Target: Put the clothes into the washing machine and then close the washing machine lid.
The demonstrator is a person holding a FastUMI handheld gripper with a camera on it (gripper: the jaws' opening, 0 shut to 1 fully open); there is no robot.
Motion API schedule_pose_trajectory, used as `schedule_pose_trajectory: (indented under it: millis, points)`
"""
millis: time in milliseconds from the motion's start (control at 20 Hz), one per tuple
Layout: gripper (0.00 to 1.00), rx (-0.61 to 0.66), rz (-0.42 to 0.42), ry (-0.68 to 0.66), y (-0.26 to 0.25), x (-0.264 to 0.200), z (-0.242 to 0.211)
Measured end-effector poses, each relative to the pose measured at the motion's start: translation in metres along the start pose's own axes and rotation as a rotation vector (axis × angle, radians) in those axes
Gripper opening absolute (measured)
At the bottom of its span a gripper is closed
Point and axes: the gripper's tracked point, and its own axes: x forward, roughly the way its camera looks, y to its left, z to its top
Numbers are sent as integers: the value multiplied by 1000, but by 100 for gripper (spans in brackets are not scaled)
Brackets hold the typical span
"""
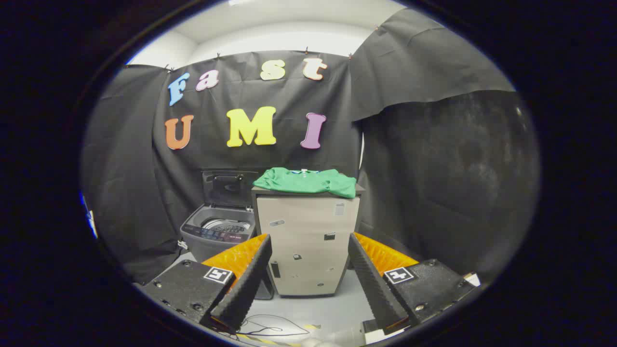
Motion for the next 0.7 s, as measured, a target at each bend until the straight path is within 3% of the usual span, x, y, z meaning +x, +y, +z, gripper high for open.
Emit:
schedule_pose_trajectory:
  millis: [700]
  points:
    - [99, 5, -2, 3, 4, 1, 3]
